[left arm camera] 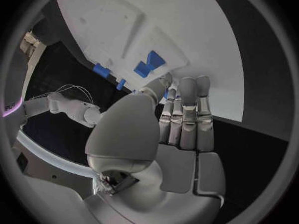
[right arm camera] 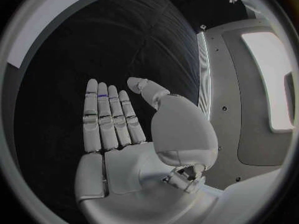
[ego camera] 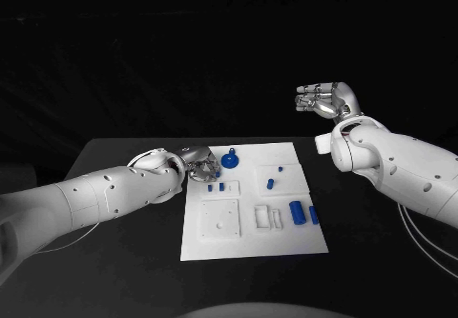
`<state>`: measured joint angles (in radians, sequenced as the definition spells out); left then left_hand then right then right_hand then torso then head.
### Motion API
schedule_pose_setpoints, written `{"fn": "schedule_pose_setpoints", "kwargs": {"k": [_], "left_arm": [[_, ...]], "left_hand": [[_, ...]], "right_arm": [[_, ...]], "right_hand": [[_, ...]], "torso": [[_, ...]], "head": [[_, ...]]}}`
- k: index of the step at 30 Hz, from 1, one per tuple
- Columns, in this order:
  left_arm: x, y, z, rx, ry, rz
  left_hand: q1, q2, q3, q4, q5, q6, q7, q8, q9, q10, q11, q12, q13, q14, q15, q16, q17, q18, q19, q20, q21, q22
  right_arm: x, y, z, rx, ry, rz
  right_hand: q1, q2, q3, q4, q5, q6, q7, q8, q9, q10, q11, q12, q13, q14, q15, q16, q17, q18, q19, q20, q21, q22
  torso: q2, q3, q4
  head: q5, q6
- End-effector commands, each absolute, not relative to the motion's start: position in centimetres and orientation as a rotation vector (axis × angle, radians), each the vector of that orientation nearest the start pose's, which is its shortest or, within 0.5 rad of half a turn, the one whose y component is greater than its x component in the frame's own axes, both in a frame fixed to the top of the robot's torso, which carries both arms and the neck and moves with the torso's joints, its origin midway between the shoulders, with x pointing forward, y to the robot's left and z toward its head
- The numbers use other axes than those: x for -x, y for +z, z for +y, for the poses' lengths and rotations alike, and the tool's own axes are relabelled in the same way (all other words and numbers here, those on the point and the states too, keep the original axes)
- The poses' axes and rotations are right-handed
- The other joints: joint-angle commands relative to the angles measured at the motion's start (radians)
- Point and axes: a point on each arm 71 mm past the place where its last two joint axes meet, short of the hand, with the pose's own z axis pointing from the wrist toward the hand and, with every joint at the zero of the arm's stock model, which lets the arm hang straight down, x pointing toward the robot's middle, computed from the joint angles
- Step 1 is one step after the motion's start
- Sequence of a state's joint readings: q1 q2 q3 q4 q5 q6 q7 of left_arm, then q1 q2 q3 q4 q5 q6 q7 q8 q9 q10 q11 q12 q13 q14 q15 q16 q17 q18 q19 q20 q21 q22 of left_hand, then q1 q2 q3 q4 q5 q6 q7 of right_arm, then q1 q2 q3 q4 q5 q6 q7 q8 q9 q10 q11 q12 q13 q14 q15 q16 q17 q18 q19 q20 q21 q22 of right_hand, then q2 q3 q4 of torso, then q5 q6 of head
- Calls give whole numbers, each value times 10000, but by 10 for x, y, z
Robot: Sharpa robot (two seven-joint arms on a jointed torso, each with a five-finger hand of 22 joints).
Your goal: Assemble the parts on the task board
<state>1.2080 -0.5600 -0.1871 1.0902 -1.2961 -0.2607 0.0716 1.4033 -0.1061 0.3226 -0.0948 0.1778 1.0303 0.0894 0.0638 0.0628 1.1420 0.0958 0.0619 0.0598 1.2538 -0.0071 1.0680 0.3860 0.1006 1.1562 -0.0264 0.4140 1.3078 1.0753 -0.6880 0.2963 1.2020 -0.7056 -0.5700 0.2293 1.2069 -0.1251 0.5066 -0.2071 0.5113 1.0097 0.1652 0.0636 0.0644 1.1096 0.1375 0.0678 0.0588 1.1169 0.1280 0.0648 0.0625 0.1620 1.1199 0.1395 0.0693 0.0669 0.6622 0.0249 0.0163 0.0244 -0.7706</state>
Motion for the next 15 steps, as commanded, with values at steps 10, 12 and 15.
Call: {"fn": "schedule_pose_setpoints", "kwargs": {"k": [10,12,15], "left_arm": [[-537,-249,188,-1345,-6590,17908],[-538,-246,193,-1167,-6569,17860],[-540,-241,200,-825,-6605,17775]], "left_hand": [[134,-149,15,-61,137,-130,19,-19,-8,-185,46,-39,-15,-10,91,-44,-36,177,3,91,-70,216],[162,-168,20,-87,157,-120,54,-18,-8,-183,48,-39,-15,-22,92,-52,-42,182,-3,92,-65,222],[165,-165,42,-99,171,-66,85,-15,-7,-121,33,-38,-15,-58,86,-112,-76,184,-41,95,-66,224]], "right_arm": [[-557,-151,-244,-5888,10385,13398],[-557,-153,-242,-5327,10262,13880],[-557,-156,-242,-4603,10046,14532]], "right_hand": [[-13,155,-626,-58,0,538,-181,14,24,611,-227,-63,-6,994,-294,93,72,68,789,-372,404,91],[57,196,-938,-93,-14,761,-260,28,43,900,-358,-49,4,1633,-547,222,175,54,1327,-623,697,184],[183,245,-1469,-159,-24,1046,-376,37,56,1343,-553,-57,17,2634,-954,535,475,-4,2223,-1055,1262,430]], "torso": [[-6,10,-11],[-10,13,-15],[-10,14,-15]], "head": [[-31,123],[-32,132],[-38,148]]}}
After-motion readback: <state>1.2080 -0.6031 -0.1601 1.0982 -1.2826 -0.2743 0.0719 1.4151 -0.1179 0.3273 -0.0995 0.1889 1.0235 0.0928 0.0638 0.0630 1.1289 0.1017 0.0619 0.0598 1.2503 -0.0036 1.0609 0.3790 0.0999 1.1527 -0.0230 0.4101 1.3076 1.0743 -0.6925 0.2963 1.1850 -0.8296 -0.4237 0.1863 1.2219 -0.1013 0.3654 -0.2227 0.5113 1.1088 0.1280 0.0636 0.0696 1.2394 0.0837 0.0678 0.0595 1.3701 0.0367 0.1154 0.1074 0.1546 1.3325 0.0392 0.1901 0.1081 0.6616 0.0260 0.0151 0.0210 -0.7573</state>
